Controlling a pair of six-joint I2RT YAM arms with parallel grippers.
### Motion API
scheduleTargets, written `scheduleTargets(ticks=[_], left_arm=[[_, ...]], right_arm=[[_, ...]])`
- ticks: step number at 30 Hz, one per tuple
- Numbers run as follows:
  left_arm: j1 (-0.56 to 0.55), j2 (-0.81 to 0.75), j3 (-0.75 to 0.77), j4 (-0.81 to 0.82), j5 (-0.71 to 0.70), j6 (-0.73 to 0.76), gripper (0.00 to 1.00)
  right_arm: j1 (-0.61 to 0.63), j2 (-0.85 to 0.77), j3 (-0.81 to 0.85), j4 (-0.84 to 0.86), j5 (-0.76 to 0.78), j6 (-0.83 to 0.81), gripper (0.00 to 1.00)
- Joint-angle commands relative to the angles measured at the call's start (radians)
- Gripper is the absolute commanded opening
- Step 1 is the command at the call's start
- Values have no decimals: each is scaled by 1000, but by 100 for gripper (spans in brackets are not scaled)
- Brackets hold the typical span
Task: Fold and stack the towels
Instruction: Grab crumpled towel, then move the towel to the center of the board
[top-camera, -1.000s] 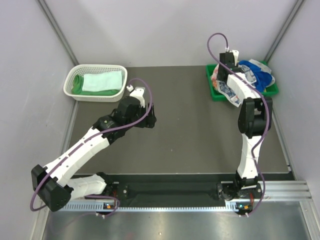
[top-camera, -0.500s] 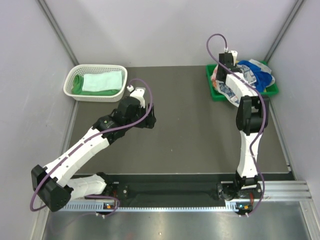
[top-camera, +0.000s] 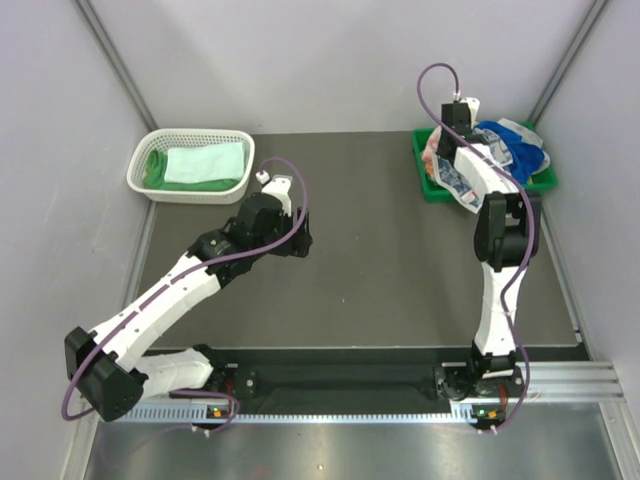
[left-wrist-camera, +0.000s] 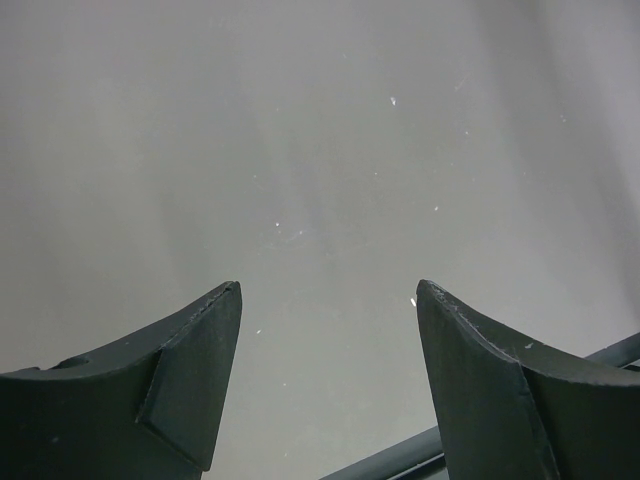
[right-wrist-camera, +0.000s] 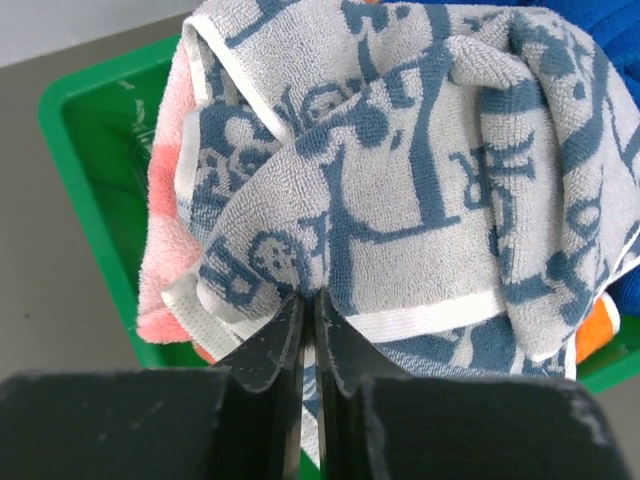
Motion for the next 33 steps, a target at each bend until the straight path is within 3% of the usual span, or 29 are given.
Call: scheduleTargets(ticks=[1, 11, 23, 33], left_arm=[[-4, 8, 5, 4, -13, 17, 75], [-3, 0, 7, 1, -17, 18, 75], [-3, -18, 10, 7, -25, 15, 74], [-1, -54, 10, 15, -51, 9, 74]], right_arm=[[-23, -98, 0, 51, -10, 12, 3], [-29, -219, 12, 34, -30, 18, 0], [-6, -401, 141, -115, -148, 38, 0], [195, -550, 232, -215, -139, 22, 0]])
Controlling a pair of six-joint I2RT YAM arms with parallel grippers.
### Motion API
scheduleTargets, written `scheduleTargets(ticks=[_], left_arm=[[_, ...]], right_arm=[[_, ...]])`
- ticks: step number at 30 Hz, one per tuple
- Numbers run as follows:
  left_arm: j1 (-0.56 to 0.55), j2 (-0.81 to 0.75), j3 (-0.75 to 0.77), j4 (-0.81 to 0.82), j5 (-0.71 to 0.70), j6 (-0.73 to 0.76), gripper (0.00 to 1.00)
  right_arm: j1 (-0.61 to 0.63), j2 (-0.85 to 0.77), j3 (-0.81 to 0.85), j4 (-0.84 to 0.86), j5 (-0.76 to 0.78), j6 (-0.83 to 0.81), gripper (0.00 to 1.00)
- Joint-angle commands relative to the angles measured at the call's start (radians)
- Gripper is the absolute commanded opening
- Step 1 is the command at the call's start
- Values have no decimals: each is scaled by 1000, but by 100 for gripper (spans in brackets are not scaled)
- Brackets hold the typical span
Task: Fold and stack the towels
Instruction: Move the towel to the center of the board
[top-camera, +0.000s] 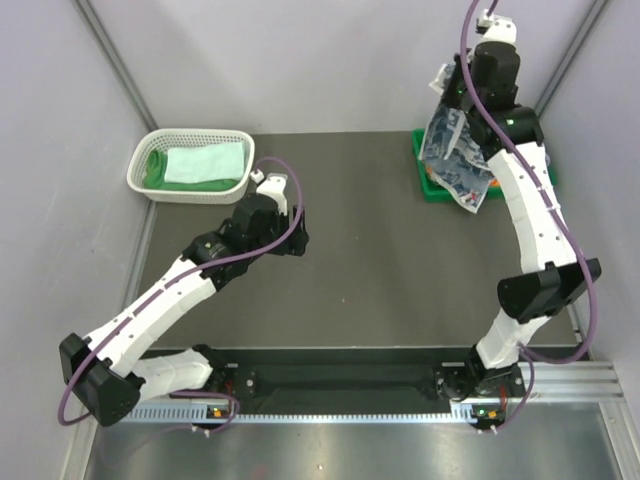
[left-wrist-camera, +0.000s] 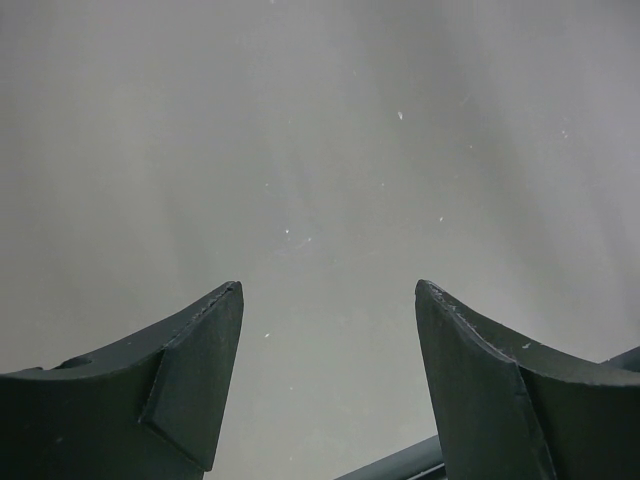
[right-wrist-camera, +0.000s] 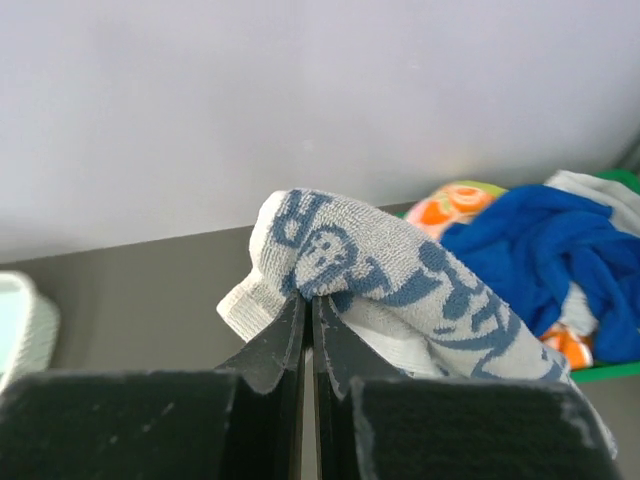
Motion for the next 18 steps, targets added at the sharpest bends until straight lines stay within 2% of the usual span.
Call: scheduleTargets(ticks=[1, 9, 13, 18], left_arm=[[-1, -31, 11, 17, -17, 4, 74], [-1, -53, 13, 51, 0, -32, 75], [-1, -54, 31, 57, 14, -47, 75], [-3, -68, 22, 74, 17, -69, 75]], right_arm=[[92, -80, 92, -25, 9, -7, 0], [300, -134, 153, -17, 48, 9, 0], [411, -114, 238, -31, 83, -1, 0], [521, -123, 223, -7, 103, 0, 0]])
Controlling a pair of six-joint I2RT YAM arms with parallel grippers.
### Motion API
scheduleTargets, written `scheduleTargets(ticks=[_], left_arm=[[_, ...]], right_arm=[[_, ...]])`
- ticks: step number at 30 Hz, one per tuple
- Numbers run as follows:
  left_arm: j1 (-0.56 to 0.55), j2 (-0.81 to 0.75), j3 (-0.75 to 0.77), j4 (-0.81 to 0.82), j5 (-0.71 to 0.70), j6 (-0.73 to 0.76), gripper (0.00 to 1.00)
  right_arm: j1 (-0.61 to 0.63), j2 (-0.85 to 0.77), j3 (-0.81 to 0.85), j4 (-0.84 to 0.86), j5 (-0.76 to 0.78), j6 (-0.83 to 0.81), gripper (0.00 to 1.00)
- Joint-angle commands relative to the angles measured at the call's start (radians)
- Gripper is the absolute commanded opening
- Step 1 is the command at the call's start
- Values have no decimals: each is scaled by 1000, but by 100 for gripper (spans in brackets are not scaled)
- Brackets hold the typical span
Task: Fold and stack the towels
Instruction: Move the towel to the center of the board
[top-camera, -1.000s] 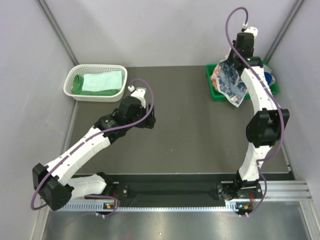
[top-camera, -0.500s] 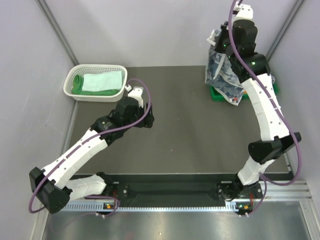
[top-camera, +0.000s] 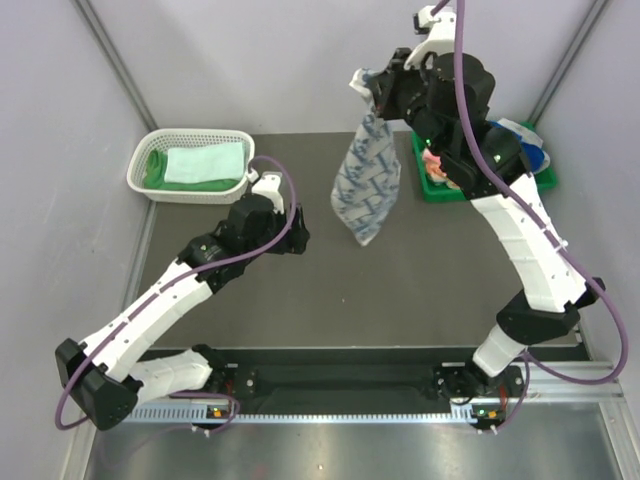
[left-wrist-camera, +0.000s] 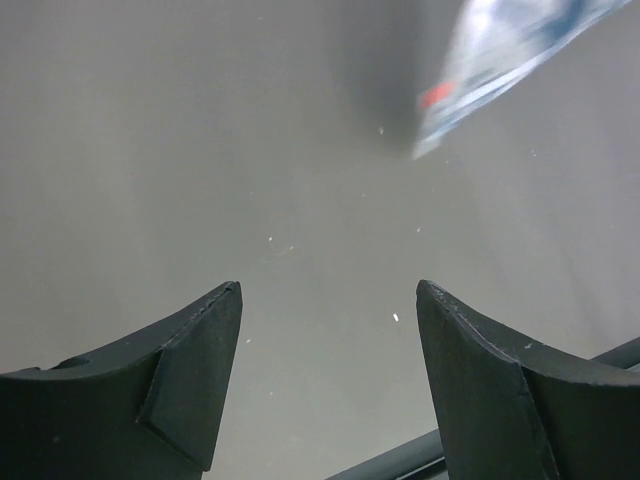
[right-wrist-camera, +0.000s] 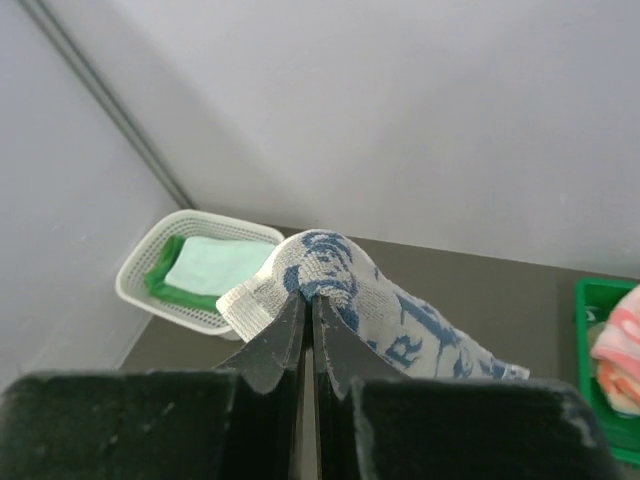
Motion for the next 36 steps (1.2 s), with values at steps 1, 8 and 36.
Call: scheduleTargets(ticks=[1, 8, 36], left_arm=[[-1, -41, 17, 64, 9, -27, 76], [-1, -62, 14, 73, -15, -67, 76], [4, 228, -317, 243, -123, -440, 59]], right_arm=[[54, -28, 26, 46, 31, 1, 0], [130, -182, -359, 182, 51, 95, 0], [584, -905, -1401, -99, 540, 677, 55]])
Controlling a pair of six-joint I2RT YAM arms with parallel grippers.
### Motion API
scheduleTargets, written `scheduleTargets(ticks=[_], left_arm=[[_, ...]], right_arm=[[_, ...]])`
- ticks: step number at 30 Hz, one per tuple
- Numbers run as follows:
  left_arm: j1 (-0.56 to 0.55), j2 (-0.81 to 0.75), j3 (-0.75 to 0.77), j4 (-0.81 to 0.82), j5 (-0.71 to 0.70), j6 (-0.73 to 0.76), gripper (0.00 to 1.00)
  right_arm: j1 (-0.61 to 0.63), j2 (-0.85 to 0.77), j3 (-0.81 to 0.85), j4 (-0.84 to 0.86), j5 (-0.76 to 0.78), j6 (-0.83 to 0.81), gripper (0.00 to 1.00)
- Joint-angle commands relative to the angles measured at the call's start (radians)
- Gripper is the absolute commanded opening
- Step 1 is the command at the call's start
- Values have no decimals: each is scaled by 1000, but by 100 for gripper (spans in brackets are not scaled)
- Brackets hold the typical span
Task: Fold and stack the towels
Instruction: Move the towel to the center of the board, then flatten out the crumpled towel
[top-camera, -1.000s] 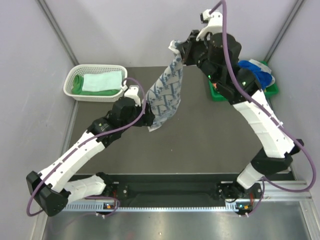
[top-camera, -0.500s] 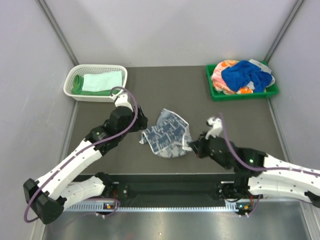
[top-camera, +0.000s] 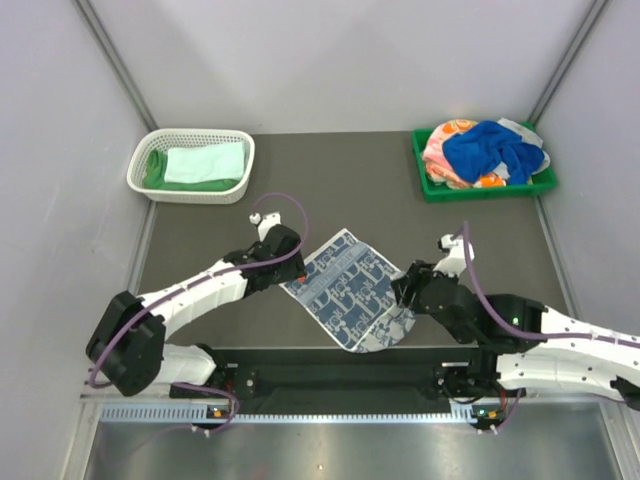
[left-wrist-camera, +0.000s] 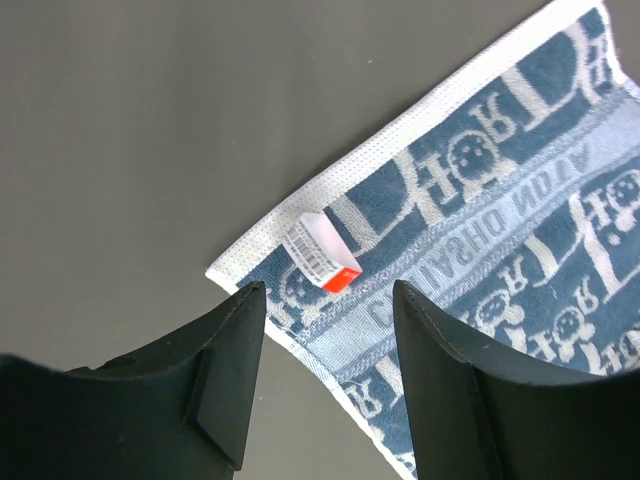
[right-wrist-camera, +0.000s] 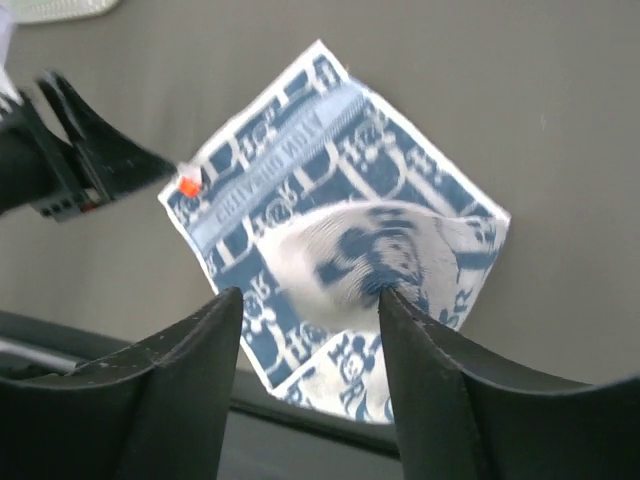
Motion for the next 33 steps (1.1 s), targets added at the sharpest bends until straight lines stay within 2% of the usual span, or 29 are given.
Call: scheduleTargets(ticks=[1, 4, 5, 6, 9, 13, 15, 21, 25, 29, 33], left_arm=[[1, 25, -5, 49, -31, -82, 58], [3, 17, -15, 2, -97, -137, 56], [3, 13, -15, -14, -106, -150, 56], [3, 5, -14, -50, -133, -165, 56], [3, -12, -14, -81, -155, -216, 59], [1, -10, -9, -137, -163, -340, 60], [0, -6, 9, -209, -161, -433, 59], [1, -3, -41, -171, -115, -564, 56], [0, 30, -57, -161, -89, -630, 56], [-3, 48, -89, -137, -75, -656, 56], [-3, 65, -103, -115, -104, -671, 57]], right_arm=[[6, 74, 144, 22, 112, -117, 58], [-89, 162, 236, 82, 77, -266, 60], [-134, 201, 262, 101, -10, -298, 60], [-243, 215, 270, 131, -76, -365, 59], [-403, 269, 273, 236, -305, -451, 59], [-531, 491, 322, 307, -568, -594, 54], [-564, 572, 352, 367, -638, -654, 53], [-644, 882, 470, 463, -736, -748, 49], [-660, 1068, 548, 488, -798, -804, 51], [-661, 1206, 655, 461, -805, -847, 52], [-661, 1271, 681, 464, -776, -864, 55]])
